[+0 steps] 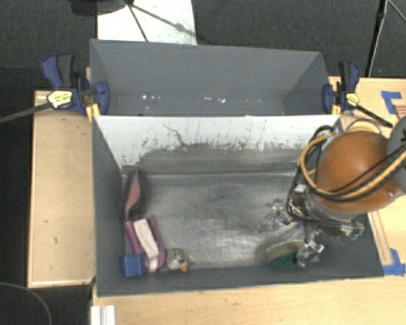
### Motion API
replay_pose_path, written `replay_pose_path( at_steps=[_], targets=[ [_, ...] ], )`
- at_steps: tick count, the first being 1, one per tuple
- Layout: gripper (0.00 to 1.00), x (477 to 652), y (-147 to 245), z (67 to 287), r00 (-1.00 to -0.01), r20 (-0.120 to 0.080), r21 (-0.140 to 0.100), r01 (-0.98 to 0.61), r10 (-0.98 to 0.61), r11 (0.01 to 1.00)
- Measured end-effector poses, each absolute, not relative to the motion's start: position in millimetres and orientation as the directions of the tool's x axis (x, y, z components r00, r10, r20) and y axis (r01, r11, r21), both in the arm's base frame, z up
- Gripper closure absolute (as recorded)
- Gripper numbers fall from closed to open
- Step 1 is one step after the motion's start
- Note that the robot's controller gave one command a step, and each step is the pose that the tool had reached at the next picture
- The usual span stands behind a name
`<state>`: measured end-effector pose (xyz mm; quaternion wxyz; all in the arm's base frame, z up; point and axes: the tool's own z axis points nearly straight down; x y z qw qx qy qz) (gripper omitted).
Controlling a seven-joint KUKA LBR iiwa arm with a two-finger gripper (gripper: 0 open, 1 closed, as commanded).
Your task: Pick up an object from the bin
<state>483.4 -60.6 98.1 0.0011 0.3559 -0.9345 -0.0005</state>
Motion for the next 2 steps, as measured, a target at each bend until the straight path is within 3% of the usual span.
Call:
replay_pose_path(
  at_steps=[1, 2],
  targets=[
    [1.0, 484.7, -59, 100, -0.746, -0.002, 0.0, -0.666, -0.666, 0.746],
    [1.0, 489.7, -55, 300, -0.733, -0.008, -0.008, -0.68, -0.68, 0.733]
  ],
)
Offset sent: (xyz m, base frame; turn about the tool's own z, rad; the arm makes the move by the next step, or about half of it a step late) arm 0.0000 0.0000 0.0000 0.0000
